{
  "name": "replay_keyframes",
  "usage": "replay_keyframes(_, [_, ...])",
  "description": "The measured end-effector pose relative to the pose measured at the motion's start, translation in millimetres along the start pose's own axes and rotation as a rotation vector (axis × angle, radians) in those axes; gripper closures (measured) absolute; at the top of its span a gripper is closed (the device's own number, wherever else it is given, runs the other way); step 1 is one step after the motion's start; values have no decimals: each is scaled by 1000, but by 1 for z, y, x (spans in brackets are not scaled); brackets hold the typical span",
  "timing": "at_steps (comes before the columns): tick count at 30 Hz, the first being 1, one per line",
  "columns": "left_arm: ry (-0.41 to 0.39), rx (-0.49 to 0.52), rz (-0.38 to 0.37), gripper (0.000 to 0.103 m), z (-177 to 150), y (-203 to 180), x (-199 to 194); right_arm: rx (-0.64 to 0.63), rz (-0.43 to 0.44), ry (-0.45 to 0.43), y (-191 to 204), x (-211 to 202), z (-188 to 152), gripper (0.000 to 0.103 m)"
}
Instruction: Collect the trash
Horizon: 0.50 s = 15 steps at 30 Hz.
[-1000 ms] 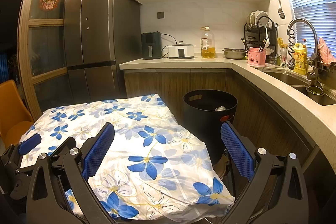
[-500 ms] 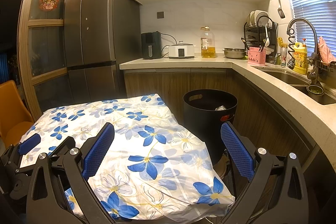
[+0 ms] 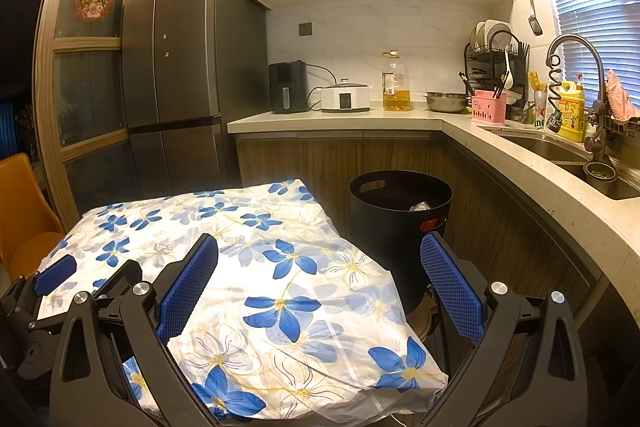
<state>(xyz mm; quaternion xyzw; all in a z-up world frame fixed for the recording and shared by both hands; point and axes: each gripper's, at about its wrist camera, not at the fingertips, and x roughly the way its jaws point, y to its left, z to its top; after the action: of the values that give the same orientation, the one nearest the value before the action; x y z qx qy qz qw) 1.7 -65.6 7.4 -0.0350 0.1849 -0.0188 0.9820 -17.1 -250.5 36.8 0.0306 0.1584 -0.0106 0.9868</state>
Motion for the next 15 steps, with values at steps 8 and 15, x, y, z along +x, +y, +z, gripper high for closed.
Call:
replay_keyframes(8, [-1,0,-1,6,0,0,0,1,-2,-2,0,-1,0,6])
replay_keyframes(15, [-2,-3,-4,6,0,2,-1,1,-2,-2,1,-1,0,6])
